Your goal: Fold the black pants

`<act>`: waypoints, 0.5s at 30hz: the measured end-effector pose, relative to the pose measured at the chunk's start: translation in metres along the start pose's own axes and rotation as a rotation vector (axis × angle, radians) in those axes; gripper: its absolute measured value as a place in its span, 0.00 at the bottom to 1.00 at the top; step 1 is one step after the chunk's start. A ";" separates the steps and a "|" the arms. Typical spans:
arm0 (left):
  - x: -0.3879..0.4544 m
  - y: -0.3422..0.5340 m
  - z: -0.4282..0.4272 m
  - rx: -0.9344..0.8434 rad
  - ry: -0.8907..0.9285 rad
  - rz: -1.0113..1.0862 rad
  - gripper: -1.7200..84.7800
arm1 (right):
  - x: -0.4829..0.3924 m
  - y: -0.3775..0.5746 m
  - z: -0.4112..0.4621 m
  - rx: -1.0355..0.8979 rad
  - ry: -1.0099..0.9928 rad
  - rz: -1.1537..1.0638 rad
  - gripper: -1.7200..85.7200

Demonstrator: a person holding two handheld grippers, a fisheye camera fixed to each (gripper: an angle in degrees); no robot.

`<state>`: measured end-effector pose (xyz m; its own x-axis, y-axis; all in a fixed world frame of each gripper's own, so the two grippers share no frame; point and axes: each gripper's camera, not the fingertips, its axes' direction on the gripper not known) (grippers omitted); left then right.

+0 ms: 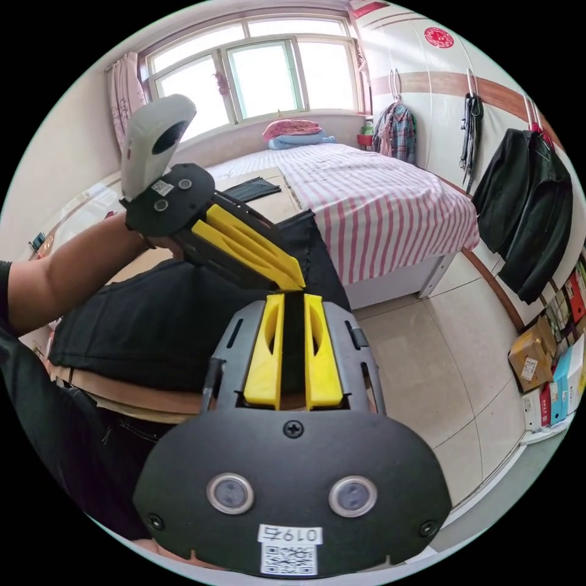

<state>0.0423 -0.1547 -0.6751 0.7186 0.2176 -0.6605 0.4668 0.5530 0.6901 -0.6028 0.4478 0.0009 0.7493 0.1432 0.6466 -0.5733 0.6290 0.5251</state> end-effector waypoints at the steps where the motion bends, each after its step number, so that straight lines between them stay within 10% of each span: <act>1: -0.001 0.000 0.000 -0.001 -0.001 -0.001 0.04 | 0.002 -0.001 0.002 0.003 0.021 0.005 0.04; 15: 0.000 -0.015 -0.006 -0.062 0.010 0.113 0.04 | 0.034 0.001 0.019 0.032 -0.091 0.109 0.01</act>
<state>0.0320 -0.1579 -0.6875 0.7597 0.2888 -0.5826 0.3503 0.5731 0.7408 -0.5838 0.4389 0.0336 0.6495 0.1386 0.7477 -0.6612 0.5886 0.4652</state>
